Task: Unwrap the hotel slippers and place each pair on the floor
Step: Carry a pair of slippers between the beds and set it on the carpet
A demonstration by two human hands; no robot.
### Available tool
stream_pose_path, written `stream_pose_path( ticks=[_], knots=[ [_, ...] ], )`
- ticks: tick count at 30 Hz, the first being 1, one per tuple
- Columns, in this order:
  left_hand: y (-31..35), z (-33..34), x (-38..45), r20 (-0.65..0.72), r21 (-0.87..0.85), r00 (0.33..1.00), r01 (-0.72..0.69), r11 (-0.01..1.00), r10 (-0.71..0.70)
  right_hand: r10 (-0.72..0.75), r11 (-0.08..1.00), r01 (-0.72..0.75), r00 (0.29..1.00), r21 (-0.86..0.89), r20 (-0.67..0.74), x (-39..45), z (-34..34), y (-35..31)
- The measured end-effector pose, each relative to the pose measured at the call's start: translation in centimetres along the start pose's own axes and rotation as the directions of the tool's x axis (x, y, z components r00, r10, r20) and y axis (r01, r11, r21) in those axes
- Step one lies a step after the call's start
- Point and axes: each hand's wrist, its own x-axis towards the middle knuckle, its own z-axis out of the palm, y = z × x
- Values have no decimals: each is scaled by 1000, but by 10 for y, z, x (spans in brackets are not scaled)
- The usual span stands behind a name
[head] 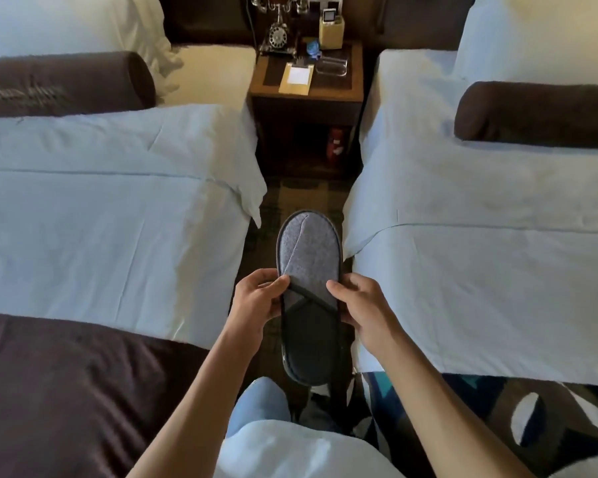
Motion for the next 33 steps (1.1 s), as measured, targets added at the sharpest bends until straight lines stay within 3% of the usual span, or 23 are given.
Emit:
stream_pose_path(
  ticks=[10,16,22,29,33],
  knots=[
    [53,12,140,77,71,997,2,997,-8,43,999,-42,997,10,-68,124,11,-51],
    [46,10,240,115,97,993,9,995,-20,1,999,-8,992,-54,-123,214,25,-52],
    [-22,17,360,90,76,995,29,997,-36,-33,989,12,990,-144,-141,344,32,11],
    [-164,34,497,33,35,999,41,999,-42,-117,976,70,968,-207,-222,493,29,145],
    [-247,42,576,-9,-7,996,87,996,-87,-92,976,48,975,-212,-203,575,32,223]
  ],
)
